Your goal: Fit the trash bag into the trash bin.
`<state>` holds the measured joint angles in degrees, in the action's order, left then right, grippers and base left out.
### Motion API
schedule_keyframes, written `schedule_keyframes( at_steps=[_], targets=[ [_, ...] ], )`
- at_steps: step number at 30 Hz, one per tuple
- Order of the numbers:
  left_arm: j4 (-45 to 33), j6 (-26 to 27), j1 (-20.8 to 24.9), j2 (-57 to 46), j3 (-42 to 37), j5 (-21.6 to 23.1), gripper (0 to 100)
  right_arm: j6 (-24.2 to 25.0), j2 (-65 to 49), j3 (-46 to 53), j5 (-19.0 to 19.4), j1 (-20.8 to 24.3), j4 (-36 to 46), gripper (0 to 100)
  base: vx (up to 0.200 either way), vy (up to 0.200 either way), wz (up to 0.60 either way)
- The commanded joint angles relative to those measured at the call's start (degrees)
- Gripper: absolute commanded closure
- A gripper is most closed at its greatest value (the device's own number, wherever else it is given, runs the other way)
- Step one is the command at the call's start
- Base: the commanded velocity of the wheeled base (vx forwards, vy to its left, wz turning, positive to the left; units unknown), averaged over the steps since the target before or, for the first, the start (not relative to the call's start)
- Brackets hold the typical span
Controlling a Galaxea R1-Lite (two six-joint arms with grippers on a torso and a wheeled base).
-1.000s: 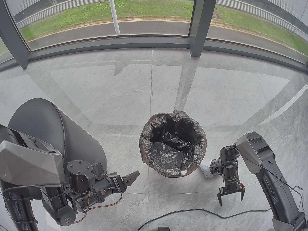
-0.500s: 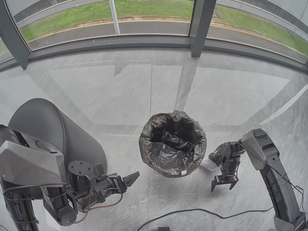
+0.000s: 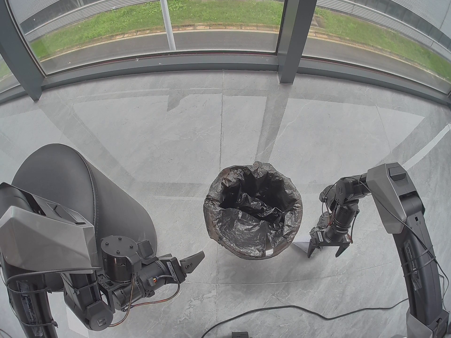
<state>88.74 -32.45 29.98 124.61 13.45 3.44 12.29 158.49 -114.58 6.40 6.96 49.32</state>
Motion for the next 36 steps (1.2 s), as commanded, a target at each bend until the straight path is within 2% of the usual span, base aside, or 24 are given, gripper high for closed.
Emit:
schedule_keyframes(
  at_steps=[1,5,10,15,20,34,36],
  targets=[
    [0.03,0.02,-0.01,0.02,0.00,-0.01,0,-0.25,-0.73,-0.01,-0.16,-0.11,-1.69,0,0.000,0.000,0.00],
    [0.03,0.02,-0.01,0.10,0.00,-0.01,0,0.02,2.17,-0.01,-2.27,-1.34,-8.81,0,0.000,0.000,0.00],
    [0.03,0.02,-0.01,0.37,0.09,-0.01,0,0.19,2.44,-0.01,-2.71,-1.86,-9.51,0,0.000,0.000,0.00],
    [0.03,0.02,-0.01,0.54,0.00,-0.10,0,0.54,1.82,-0.01,-4.03,-1.86,-13.73,0,0.000,0.000,0.00],
    [0.03,0.02,-0.01,0.46,-0.09,-0.01,0,0.63,1.03,-0.01,-5.35,-1.86,-15.40,0,0.000,0.000,0.00],
    [0.03,0.02,-0.01,0.37,-0.09,-0.10,0,3.18,-2.66,-0.01,-5.43,-1.07,-16.10,0,0.000,0.000,0.00],
    [0.03,0.02,-0.01,0.19,-0.17,-0.10,0,3.00,-2.57,-0.01,-6.84,-1.07,-16.54,0,0.000,0.000,0.00]
  ],
)
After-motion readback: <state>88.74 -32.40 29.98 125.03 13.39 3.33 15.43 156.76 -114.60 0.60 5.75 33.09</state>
